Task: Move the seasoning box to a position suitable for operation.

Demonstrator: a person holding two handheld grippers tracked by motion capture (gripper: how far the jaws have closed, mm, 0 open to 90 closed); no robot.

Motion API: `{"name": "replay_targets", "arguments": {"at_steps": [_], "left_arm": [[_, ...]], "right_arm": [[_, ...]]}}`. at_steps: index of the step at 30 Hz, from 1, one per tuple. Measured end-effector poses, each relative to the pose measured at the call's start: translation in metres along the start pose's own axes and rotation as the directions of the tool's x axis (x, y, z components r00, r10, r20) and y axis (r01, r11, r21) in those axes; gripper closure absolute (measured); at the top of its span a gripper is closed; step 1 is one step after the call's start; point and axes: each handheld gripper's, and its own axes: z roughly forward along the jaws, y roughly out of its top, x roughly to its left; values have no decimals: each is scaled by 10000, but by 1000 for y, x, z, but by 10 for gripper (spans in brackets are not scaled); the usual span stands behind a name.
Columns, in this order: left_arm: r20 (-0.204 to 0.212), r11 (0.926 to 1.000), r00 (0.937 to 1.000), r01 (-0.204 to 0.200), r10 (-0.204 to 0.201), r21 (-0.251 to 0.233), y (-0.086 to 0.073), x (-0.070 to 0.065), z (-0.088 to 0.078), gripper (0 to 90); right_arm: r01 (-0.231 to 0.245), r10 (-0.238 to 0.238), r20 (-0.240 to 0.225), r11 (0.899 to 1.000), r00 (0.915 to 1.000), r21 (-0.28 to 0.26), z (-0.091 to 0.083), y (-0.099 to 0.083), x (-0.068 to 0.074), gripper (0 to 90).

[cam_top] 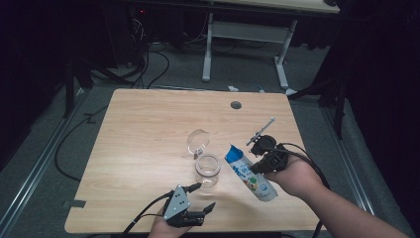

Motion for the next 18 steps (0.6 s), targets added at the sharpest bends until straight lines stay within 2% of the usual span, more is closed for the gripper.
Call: {"name": "replay_targets", "arguments": {"at_steps": [6, 9, 13, 18], "left_arm": [[338, 9994, 9991, -270, 263, 209, 3, -15, 21, 244], [332, 9990, 9988, -378, 371, 232, 5, -19, 29, 235], [197, 9996, 9994, -293, 292, 50, 9, -19, 34, 236], [141, 9994, 9993, -349, 348, 53, 12, -18, 34, 237]], "right_arm": [[198, -198, -68, 9998, 9998, 27, -3, 9, 10, 900], [277, -277, -110, 9996, 9996, 0, -4, 15, 14, 900], [430, -431, -199, 9990, 9989, -84, -5, 22, 20, 900], [558, -564, -287, 9982, 9980, -212, -7, 31, 26, 900]]}}
